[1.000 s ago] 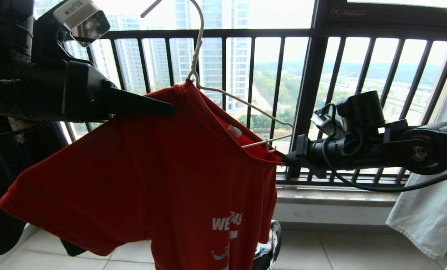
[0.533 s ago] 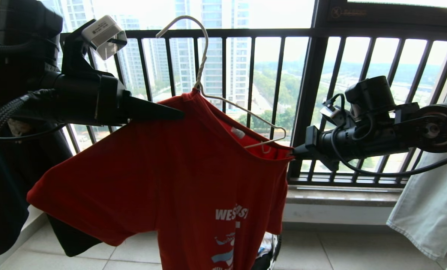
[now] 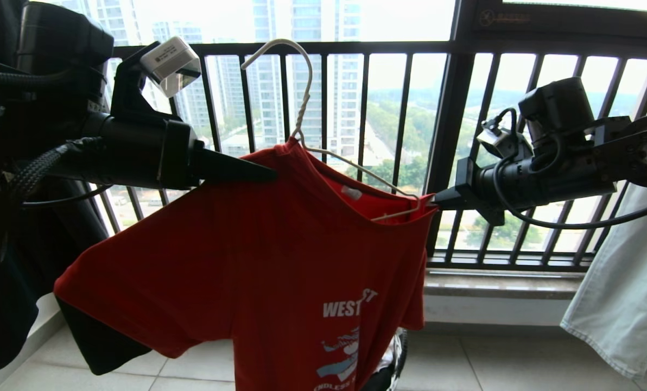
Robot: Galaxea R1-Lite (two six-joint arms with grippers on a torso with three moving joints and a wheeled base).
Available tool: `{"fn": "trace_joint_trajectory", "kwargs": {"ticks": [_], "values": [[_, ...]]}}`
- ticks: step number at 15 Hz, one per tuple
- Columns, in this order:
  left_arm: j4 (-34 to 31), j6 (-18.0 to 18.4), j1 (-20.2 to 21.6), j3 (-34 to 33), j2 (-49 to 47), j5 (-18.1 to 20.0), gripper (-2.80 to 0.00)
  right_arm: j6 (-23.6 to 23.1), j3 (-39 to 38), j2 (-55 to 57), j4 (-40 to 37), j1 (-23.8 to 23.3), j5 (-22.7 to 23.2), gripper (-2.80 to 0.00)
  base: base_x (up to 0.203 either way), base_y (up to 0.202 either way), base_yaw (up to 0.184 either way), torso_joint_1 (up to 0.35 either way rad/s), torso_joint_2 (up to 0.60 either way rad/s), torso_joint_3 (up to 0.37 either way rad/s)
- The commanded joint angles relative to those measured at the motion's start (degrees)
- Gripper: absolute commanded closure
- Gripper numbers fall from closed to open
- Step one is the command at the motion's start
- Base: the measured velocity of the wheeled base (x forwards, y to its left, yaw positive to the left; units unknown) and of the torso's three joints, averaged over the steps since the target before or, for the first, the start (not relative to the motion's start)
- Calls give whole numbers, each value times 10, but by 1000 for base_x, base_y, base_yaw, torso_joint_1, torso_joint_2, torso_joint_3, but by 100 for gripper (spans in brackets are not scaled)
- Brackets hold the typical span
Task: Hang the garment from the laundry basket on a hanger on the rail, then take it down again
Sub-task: Hang the clothes on the clothes rack
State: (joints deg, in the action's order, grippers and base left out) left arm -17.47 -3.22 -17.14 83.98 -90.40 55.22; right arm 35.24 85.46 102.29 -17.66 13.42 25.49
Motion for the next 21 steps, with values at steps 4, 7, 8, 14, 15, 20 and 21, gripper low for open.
{"fn": "trace_joint_trajectory", "kwargs": {"ticks": [4,7,8,14,15,20,21], "values": [[-1,0,-20,0,-13,-17,0,-8,44,-9,-13,-2,2,0,0,0,0,0,0,0],[2,6,-33,-1,-19,-64,0,-11,75,-24,-52,9,2,0,0,0,0,0,0,0],[3,11,-44,-2,-22,-82,0,-18,78,-29,-52,18,2,0,0,0,0,0,0,0],[12,8,-74,-18,-21,-88,0,-82,83,-38,-53,64,-3,0,0,0,0,0,0,0],[19,7,-75,-23,-22,-88,0,-83,83,-39,-52,70,-3,0,0,0,0,0,0,0],[22,9,-112,-35,-27,-89,0,-154,85,-50,-54,79,-16,0,0,0,0,0,0,0],[22,9,-120,-37,-31,-90,0,-170,87,-51,-56,80,-22,0,0,0,0,0,0,0]]}}
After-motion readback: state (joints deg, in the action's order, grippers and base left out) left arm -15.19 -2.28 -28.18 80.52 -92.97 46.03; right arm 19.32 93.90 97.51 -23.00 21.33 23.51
